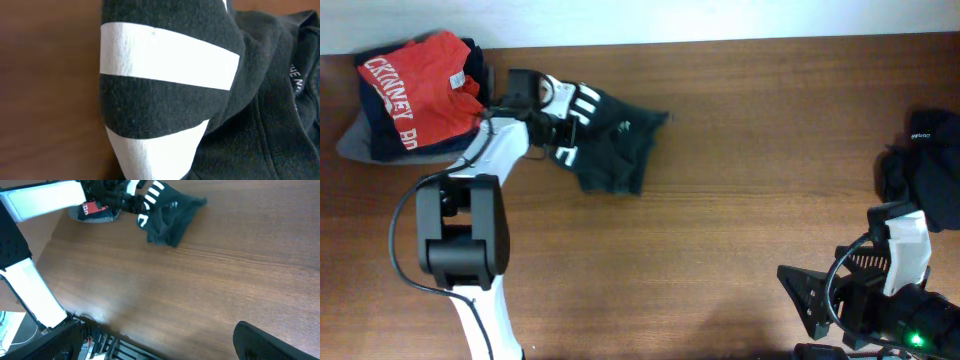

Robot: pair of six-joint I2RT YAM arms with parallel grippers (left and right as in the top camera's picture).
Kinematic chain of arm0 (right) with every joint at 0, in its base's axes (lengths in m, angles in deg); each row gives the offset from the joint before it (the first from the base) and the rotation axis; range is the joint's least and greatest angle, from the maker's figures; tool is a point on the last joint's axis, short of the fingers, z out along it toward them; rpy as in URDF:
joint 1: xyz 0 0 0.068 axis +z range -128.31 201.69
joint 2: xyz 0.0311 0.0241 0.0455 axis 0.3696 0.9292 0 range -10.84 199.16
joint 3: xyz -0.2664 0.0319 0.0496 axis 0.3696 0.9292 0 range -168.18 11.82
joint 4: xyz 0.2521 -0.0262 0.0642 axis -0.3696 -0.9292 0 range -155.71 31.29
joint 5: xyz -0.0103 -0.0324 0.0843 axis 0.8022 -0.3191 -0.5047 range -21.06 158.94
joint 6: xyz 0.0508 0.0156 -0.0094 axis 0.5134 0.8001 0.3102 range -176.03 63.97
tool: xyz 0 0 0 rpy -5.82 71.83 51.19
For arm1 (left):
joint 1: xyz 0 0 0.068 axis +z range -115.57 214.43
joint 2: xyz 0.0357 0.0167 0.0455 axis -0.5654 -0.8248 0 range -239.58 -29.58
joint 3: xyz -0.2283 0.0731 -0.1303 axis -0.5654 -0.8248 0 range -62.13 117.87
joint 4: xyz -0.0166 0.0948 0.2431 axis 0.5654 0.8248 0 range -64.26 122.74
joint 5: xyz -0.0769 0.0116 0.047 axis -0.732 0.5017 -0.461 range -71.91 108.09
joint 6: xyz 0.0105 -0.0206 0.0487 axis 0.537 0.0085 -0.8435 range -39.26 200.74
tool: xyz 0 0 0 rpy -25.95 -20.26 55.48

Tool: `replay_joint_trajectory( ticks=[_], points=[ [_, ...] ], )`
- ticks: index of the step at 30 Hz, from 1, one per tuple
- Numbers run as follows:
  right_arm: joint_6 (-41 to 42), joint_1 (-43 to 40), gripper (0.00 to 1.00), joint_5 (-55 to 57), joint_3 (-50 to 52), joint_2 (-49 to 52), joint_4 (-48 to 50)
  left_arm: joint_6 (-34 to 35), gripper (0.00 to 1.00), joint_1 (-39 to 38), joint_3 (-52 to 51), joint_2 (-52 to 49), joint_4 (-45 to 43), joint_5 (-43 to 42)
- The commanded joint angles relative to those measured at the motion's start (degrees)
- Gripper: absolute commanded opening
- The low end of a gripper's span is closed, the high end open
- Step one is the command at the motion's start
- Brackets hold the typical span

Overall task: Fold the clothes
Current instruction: 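Carry the folded black shirt left onto the red shirt stack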

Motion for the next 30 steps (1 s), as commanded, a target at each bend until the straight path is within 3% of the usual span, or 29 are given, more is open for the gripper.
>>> replay_joint_trajectory(
  ticks=[1,15,30],
  points=[
    [-0.1,0.3,0.99,0.5,-0.6,0.1,-0.3,-1.1,0.0,3.4,3.4,-0.5,-0.8,2.4],
    [-0.1,0.3,0.99,0.5,-0.6,0.1,-0.3,-1.2,0.0,10.1,16.7,-0.5,-0.4,2.4],
    [-0.1,0.3,0.99,0.5,-0.6,0.1,-0.3,-1.8,0.0,13.0,22.3,-0.5,0.3,7.1]
  ],
)
